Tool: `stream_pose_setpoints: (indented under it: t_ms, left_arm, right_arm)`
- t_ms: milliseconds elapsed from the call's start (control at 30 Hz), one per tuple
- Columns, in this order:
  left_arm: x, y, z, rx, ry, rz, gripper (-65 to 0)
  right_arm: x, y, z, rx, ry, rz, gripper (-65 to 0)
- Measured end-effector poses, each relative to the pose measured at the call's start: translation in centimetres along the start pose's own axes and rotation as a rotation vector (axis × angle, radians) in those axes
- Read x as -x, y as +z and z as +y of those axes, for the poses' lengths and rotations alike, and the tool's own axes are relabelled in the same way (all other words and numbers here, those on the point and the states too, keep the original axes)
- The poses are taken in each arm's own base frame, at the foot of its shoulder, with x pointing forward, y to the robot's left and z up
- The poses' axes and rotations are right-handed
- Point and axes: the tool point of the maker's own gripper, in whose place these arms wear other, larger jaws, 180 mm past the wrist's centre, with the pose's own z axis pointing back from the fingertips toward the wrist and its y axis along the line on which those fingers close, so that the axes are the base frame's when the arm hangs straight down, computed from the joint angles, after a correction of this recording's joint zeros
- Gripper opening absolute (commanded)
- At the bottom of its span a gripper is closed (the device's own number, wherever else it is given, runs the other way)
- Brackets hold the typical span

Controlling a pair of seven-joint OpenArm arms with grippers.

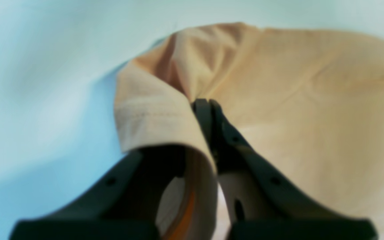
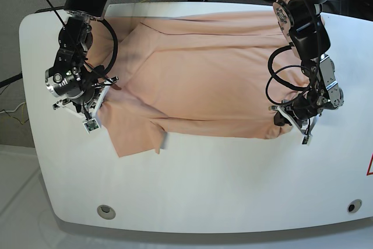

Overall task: Fold the T-shirt properly
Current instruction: 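Fold the shirt over by carrying both held edges toward the collar fold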

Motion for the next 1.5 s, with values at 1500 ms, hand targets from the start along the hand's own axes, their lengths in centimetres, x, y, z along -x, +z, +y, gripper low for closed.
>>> stream_pose_setpoints:
  t_ms: [1500]
  left_arm:
    - [-7.8,6.9,-2.1,-0.151,-0.427,-0.156,-61.8]
  right_arm:
    - [-3.1,1.1,0.7,-0.001,-0.008,-0.09,-65.0]
